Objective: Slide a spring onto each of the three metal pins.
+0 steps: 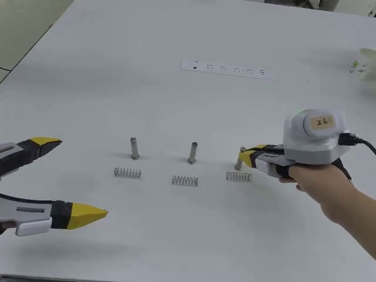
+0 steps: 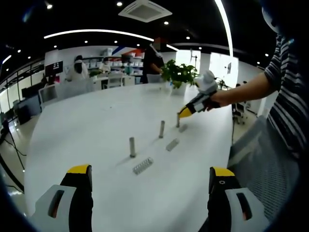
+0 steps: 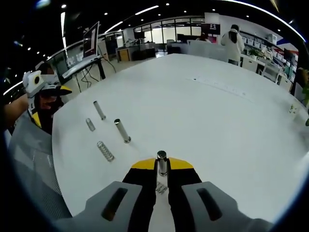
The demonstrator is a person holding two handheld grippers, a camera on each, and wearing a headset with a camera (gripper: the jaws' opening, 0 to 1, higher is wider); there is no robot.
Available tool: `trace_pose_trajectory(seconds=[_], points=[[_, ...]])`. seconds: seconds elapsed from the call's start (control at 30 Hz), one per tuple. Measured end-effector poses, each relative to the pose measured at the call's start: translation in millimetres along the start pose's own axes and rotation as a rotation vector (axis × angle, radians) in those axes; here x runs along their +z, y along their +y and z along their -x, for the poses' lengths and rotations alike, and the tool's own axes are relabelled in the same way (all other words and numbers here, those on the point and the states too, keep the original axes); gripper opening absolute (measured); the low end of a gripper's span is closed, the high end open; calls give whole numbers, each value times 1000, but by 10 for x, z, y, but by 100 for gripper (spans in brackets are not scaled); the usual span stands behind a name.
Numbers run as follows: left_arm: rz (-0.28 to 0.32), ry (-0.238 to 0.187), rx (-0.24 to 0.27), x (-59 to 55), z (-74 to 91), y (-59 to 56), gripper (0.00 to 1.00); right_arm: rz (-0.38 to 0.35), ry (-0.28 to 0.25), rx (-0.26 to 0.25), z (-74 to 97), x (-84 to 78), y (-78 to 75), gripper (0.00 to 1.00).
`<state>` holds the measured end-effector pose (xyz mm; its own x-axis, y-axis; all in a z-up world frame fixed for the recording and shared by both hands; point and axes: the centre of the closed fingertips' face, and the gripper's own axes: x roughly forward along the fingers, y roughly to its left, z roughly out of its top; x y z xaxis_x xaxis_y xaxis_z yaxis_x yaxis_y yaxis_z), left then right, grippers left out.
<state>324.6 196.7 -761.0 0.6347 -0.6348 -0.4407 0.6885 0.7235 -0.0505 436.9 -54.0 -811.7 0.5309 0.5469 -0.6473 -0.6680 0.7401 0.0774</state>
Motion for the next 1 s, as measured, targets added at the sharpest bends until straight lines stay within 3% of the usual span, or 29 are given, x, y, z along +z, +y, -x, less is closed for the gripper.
trace_pose_trajectory(seconds=[0.37,1.0], points=[[-3,4,-8,-2,-10,-27,98,-10,2,3,31,-27,41,6],[-6,7,-11,10,-11,-33,98,-18,-30,28,148,29,34,20]])
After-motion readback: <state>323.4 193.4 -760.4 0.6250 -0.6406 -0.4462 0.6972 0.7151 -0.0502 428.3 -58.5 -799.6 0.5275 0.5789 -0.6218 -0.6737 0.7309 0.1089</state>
